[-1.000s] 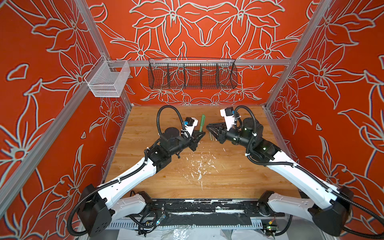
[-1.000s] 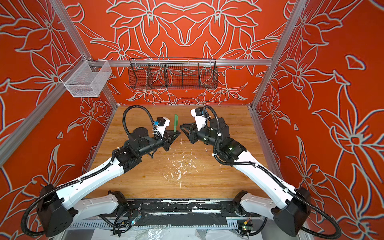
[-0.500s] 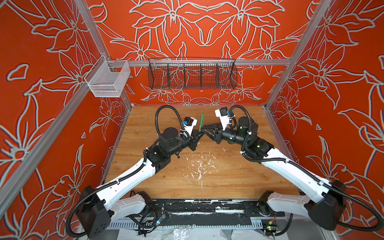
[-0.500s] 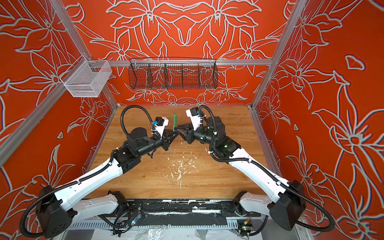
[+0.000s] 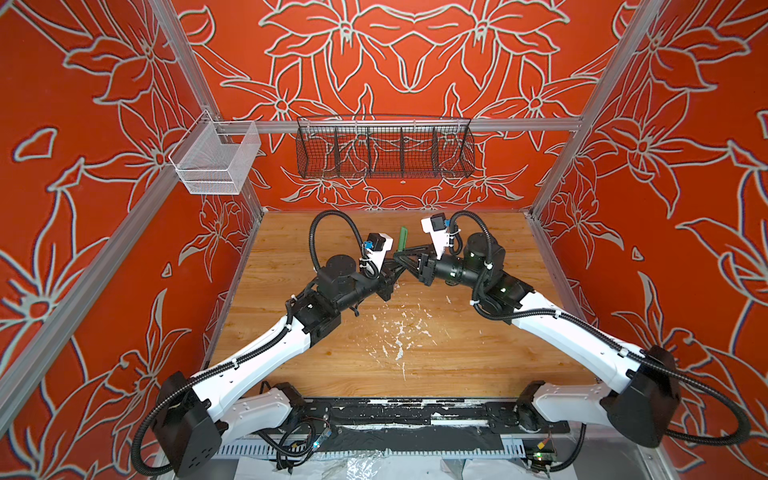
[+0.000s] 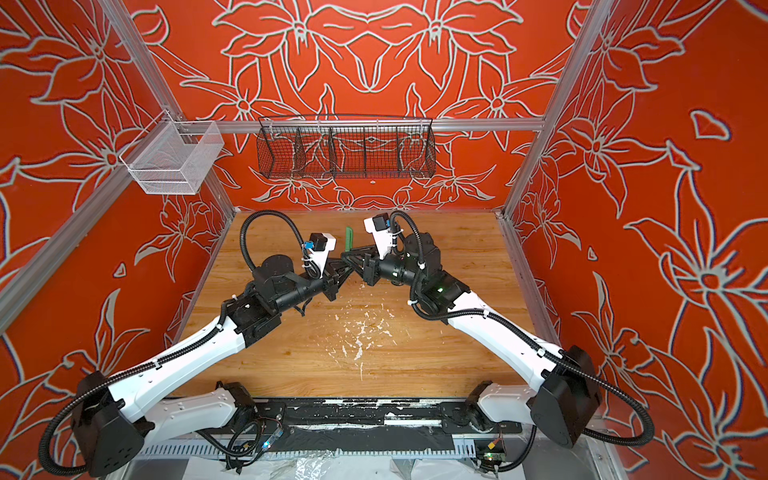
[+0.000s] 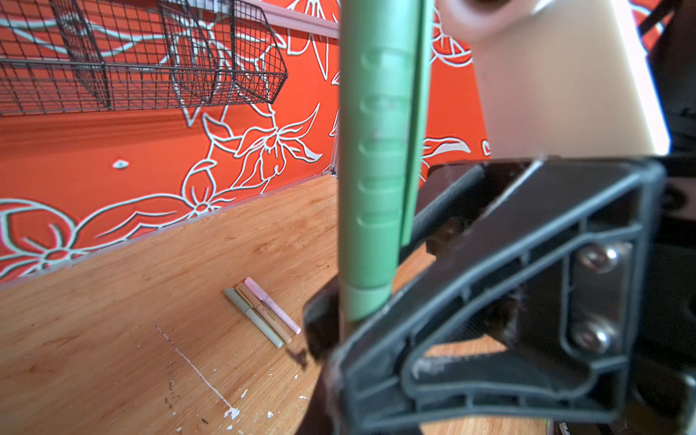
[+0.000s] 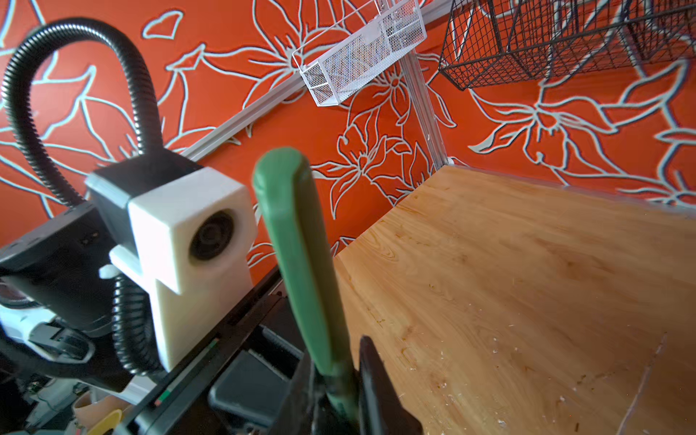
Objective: Insert the pens into the pen caps
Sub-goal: 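Grasp the capped green pen with the right gripper beside the left gripper, then open the left gripper while the right gripper carries the pen toward the others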
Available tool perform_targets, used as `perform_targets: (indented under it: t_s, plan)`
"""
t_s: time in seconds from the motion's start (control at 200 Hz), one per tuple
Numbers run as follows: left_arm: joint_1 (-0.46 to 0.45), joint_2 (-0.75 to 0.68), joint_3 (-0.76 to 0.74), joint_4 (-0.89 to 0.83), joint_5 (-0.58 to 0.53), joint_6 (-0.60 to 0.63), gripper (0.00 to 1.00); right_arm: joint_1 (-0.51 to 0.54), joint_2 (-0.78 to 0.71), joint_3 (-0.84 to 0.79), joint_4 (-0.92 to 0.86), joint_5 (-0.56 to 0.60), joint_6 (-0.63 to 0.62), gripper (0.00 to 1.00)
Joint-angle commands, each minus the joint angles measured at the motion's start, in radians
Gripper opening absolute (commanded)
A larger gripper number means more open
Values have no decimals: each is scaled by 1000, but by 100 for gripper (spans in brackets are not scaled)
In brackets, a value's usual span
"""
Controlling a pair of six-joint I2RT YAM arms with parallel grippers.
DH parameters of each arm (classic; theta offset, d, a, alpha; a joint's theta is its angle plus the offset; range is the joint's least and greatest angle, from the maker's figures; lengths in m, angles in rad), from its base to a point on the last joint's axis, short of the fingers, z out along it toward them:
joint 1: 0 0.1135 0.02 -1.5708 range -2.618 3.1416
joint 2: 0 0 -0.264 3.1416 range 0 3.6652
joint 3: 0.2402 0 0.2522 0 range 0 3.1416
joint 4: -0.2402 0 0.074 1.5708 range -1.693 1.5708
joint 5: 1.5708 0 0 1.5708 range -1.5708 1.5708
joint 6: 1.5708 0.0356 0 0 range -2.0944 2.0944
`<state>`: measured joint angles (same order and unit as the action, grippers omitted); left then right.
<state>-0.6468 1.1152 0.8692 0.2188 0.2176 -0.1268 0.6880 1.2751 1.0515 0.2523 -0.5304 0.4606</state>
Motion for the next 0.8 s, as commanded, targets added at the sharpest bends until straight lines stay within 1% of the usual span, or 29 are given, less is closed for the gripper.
perform_targets:
  t_s: [0.0,0.11,0.22,0.255,0.335,0.375,0.405,0.52,0.565,0.641,0.666,0.686,0.736,0.796]
  plan:
    - [3,-22,14,43,5,3,0,10,3,0,29,-16,14,13]
    - [3,-20,14,44,0,-8,0,15,1,3,25,-4,13,8]
    - [3,-19,13,46,-7,-13,0,16,-6,2,24,17,9,6]
    - [3,-20,10,47,-13,-14,3,17,-9,2,24,28,7,6]
    - [3,-22,5,53,-26,-17,19,17,-15,8,4,69,0,4]
    - [3,-24,4,54,-37,-20,33,16,-19,14,-11,100,-8,3]
    - [3,-24,3,53,-42,-22,41,16,-23,17,-20,127,-16,3]
    - [3,-28,-2,57,-70,-24,69,10,-28,38,-63,211,-44,3]
    - [3,-31,-4,55,-83,-25,74,6,-27,49,-75,239,-52,3]
    - [3,-34,-7,53,-110,-24,80,-8,-20,62,-94,281,-60,3]
    - [3,-36,-8,50,-131,-28,85,-17,-14,72,-112,298,-64,3]
    - [3,-38,-10,50,-151,-29,87,-24,-7,82,-132,309,-67,3]
    - [3,-47,-17,51,-228,-37,91,-40,14,101,-182,345,-74,3]
    - [3,-55,-24,44,-364,-55,94,-60,55,127,-252,370,-74,3]
